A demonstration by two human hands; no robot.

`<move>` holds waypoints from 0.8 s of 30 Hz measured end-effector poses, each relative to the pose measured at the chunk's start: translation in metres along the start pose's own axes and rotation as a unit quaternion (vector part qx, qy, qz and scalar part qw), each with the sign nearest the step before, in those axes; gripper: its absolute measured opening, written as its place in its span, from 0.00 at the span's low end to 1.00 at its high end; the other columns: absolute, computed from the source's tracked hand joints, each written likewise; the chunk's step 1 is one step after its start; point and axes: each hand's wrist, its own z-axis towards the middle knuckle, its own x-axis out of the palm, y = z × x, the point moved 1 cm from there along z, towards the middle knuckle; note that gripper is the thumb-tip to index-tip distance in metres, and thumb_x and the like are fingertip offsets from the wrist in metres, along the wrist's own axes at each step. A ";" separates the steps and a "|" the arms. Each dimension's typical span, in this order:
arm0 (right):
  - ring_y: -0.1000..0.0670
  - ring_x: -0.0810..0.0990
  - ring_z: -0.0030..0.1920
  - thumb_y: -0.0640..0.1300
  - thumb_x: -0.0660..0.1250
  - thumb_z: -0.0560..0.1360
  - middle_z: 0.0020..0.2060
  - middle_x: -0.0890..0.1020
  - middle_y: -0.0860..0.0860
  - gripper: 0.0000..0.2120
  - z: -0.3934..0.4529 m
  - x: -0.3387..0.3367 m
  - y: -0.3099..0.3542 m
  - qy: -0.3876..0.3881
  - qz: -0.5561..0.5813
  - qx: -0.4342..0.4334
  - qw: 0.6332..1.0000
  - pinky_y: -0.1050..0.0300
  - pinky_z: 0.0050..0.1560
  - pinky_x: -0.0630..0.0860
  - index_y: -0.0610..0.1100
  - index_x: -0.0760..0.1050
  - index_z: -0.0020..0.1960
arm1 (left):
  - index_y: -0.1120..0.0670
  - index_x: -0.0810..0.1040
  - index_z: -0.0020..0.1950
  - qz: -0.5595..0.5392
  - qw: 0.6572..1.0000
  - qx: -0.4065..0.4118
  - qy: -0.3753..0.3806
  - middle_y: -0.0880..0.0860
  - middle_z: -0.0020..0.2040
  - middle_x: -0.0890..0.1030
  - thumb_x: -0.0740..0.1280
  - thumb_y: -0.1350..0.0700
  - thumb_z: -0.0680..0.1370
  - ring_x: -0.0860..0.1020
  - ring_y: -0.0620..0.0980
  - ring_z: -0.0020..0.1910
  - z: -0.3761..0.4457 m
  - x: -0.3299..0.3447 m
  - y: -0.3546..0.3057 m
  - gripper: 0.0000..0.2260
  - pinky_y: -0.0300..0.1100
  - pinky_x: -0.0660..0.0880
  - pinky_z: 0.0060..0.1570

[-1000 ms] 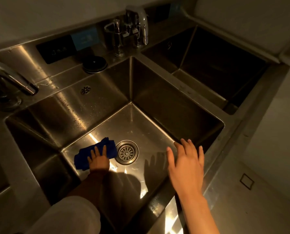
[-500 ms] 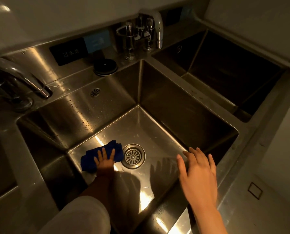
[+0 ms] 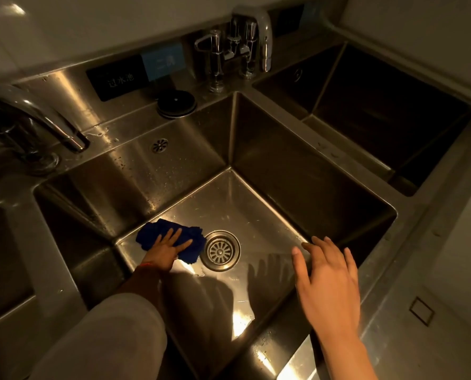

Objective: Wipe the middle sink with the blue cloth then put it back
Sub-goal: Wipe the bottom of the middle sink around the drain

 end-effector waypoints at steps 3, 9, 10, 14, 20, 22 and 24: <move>0.48 0.68 0.68 0.57 0.50 0.76 0.61 0.77 0.46 0.25 -0.001 -0.001 0.001 0.002 -0.002 0.001 1.000 0.48 0.72 0.51 0.43 0.78 0.57 | 0.45 0.47 0.79 -0.088 0.995 -0.029 -0.026 0.56 0.79 0.43 0.58 0.55 0.80 0.44 0.56 0.78 -0.007 -0.003 -0.005 0.31 0.52 0.43 0.77; 0.49 0.66 0.69 0.59 0.46 0.75 0.62 0.77 0.47 0.27 0.001 0.001 0.000 0.009 -0.009 0.004 1.000 0.49 0.73 0.50 0.45 0.77 0.58 | 0.58 0.48 0.79 -0.208 0.952 -0.194 -0.112 0.60 0.79 0.48 0.50 0.44 0.83 0.49 0.56 0.78 -0.008 -0.008 -0.033 0.29 0.51 0.49 0.76; 0.49 0.66 0.69 0.59 0.45 0.75 0.62 0.77 0.47 0.29 0.001 0.001 0.000 0.009 -0.013 0.004 1.000 0.50 0.73 0.49 0.45 0.77 0.59 | 0.60 0.47 0.79 -0.210 0.949 -0.209 -0.111 0.61 0.79 0.47 0.50 0.41 0.82 0.48 0.57 0.78 -0.007 -0.007 -0.039 0.32 0.51 0.48 0.76; 0.48 0.68 0.68 0.58 0.47 0.75 0.60 0.78 0.46 0.28 0.001 0.001 -0.001 0.000 -0.014 0.004 1.000 0.49 0.72 0.52 0.43 0.77 0.57 | 0.64 0.44 0.78 -0.195 0.943 -0.251 -0.096 0.65 0.78 0.44 0.53 0.35 0.78 0.45 0.61 0.78 -0.002 -0.003 -0.056 0.42 0.53 0.48 0.76; 0.47 0.69 0.67 0.58 0.49 0.75 0.59 0.79 0.46 0.27 0.001 0.000 0.000 0.002 -0.008 0.012 1.000 0.47 0.72 0.54 0.43 0.78 0.57 | 0.65 0.43 0.77 -0.142 0.957 -0.241 -0.079 0.68 0.77 0.44 0.54 0.36 0.79 0.45 0.64 0.77 0.009 -0.001 -0.054 0.42 0.56 0.47 0.75; 0.47 0.69 0.67 0.58 0.49 0.75 0.59 0.79 0.45 0.27 0.001 0.000 0.001 0.003 -0.008 0.012 1.000 0.47 0.72 0.54 0.43 0.78 0.57 | 0.66 0.43 0.77 -0.115 0.964 -0.226 -0.081 0.68 0.77 0.44 0.54 0.37 0.79 0.45 0.65 0.77 0.009 0.002 -0.050 0.42 0.56 0.46 0.75; 0.46 0.70 0.66 0.57 0.50 0.75 0.58 0.79 0.45 0.26 0.001 0.000 0.001 -0.006 -0.006 0.012 1.000 0.45 0.71 0.56 0.42 0.78 0.57 | 0.66 0.43 0.77 -0.091 0.973 -0.198 -0.078 0.68 0.77 0.44 0.53 0.37 0.80 0.45 0.65 0.77 0.010 0.004 -0.043 0.41 0.56 0.46 0.75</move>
